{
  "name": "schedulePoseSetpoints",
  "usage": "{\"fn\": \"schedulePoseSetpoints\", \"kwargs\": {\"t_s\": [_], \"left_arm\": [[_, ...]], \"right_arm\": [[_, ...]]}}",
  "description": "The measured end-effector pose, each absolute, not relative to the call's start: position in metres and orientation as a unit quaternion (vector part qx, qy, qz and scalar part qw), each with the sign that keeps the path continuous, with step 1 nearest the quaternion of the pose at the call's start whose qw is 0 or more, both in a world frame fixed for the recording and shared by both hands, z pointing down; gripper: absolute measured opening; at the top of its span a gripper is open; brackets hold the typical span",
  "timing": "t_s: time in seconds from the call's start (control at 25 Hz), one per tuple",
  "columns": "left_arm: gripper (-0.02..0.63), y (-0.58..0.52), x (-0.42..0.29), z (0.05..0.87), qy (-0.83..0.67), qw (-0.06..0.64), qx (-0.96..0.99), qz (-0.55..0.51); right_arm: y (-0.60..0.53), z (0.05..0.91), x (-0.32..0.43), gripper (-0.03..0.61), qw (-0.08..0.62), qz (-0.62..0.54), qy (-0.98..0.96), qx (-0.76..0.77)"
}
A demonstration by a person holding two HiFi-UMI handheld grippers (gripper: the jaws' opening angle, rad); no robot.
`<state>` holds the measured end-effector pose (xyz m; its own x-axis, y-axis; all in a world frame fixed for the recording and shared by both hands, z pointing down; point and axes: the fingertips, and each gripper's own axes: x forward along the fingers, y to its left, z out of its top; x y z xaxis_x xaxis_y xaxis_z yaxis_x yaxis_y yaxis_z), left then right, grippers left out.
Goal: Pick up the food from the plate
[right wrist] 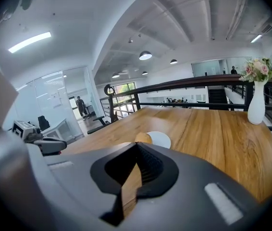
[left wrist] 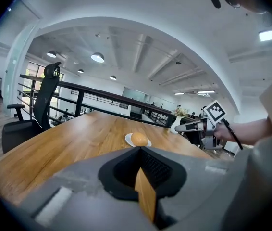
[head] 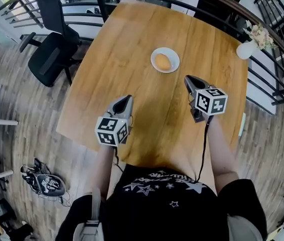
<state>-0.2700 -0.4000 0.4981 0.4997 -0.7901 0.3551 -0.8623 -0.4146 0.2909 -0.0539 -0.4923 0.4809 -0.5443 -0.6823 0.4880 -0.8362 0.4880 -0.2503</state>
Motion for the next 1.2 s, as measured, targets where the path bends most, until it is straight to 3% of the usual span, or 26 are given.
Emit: {"fn": "schedulePoseSetpoints", "kwargs": {"t_s": [0.4, 0.56, 0.76, 1.0, 1.2], "left_arm": [[0.002, -0.432, -0.271, 0.512, -0.493, 0.233, 0.833, 0.089], [0.002, -0.439, -0.272, 0.523, -0.493, 0.24, 0.83, 0.097], [0.002, -0.447, -0.276, 0.541, -0.497, 0.256, 0.823, 0.103], [0.002, -0.451, -0.281, 0.553, -0.503, 0.265, 0.815, 0.113], [0.002, -0.454, -0.284, 0.561, -0.509, 0.273, 0.808, 0.116]], "right_arm": [[-0.532, 0.508, -0.071, 0.002, 0.199, 0.224, -0.841, 0.451], [-0.544, 0.525, -0.079, 0.092, 0.214, 0.223, -0.841, 0.443], [-0.562, 0.546, -0.094, 0.259, 0.226, 0.211, -0.844, 0.438], [-0.58, 0.561, -0.11, 0.345, 0.232, 0.223, -0.841, 0.434], [-0.588, 0.577, -0.121, 0.371, 0.255, 0.23, -0.837, 0.426]]}}
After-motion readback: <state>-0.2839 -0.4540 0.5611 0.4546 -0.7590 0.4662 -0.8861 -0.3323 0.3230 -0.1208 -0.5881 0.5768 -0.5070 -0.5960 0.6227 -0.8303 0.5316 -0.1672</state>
